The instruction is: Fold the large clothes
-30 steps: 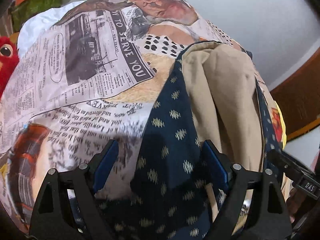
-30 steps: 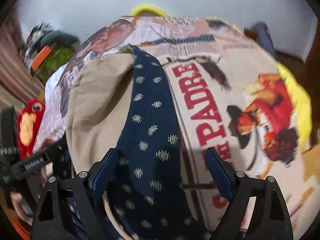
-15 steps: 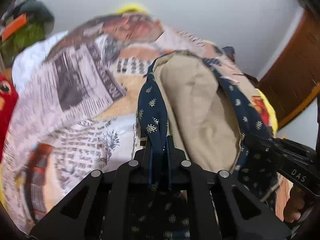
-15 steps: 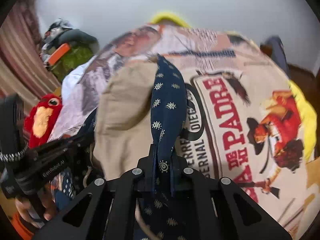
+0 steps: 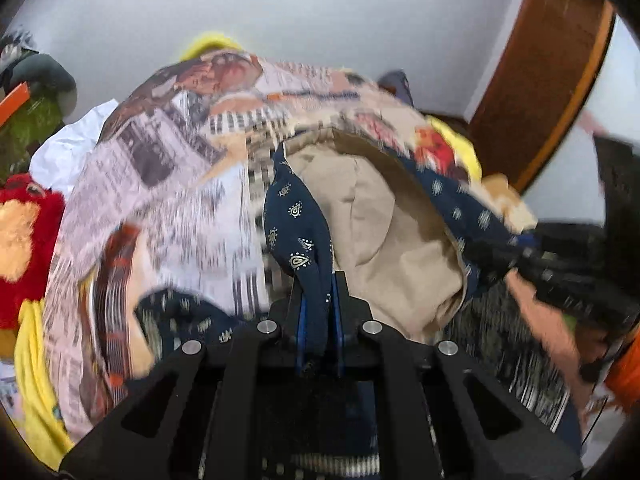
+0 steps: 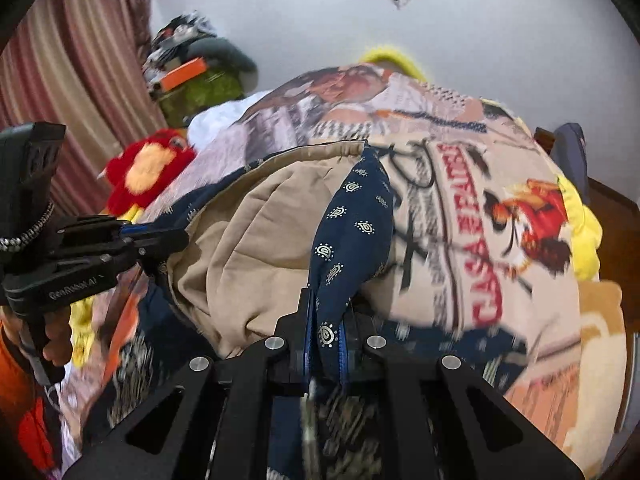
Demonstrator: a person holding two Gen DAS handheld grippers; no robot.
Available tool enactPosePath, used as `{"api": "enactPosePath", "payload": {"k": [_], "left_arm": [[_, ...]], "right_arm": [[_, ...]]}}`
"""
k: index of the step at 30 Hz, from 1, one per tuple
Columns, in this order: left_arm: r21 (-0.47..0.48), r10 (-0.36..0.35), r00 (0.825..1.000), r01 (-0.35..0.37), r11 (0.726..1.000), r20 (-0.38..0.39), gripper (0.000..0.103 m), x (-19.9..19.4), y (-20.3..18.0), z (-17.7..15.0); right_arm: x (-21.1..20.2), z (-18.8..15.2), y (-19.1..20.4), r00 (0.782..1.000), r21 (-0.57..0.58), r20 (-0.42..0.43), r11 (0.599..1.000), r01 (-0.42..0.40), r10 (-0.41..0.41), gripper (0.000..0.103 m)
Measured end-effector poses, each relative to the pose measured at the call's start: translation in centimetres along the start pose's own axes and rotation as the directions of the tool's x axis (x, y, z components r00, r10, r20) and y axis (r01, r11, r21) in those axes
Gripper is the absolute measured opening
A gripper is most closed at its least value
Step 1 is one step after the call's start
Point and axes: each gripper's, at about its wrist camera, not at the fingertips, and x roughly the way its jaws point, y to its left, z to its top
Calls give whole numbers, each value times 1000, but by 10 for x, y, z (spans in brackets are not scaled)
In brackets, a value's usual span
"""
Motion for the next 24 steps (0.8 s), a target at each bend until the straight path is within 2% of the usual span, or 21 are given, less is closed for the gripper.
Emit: {"api": "enactPosePath", "payload": {"k": [3,6,8,10,12,14,16,17,18,19,20,24], "left_arm": [[35,31,999,-30,999,-45,10,2,-10,-31],[36,59,995,-56,998,-85,10,12,-10,-55],[12,58,991,-57,998,-118,10,19,-7,-68],[-2,92,985,-94,996,-147,10,30,0,-80],[-26,99,983,-104,994,-157,11,35,8,-89],[-65,79,985,-90,994,-155,12,36,15,-94],[-85,73,986,-86,993,-148,12,38,20,-96],[-82,83,985,-96,992,-149,13,40,21,-97],[-68,107,983,-118,991,-150,14,42,19,-99],[-59,122,981,-132,989,-150,14,44,18,-101],[-59,127,981,-137,989,-147,14,45,18,-103],[-32,133,982,-138,990,-132,14,36,11,-100]], "right_arm": [[-3,-25,5,999,0,-28,1000,23,-23,8],[1,-49,5,992,-3,-64,994,106,-106,8],[8,-62,4,975,-32,-109,981,190,-192,8],[17,-73,0,955,-56,-154,967,250,-255,8],[22,-84,-7,948,-61,-182,965,254,-261,8],[18,-90,-13,954,-41,-173,970,240,-243,9],[14,-93,-16,952,-38,-172,967,250,-253,20],[13,-94,-16,945,-46,-167,960,276,-280,47],[11,-96,-17,925,-68,-150,937,342,-348,76],[8,-97,-18,911,-82,-125,919,385,-393,81],[4,-100,-20,910,-89,-108,916,392,-400,81],[-13,-102,-33,928,-63,-131,937,343,-349,81]]}}
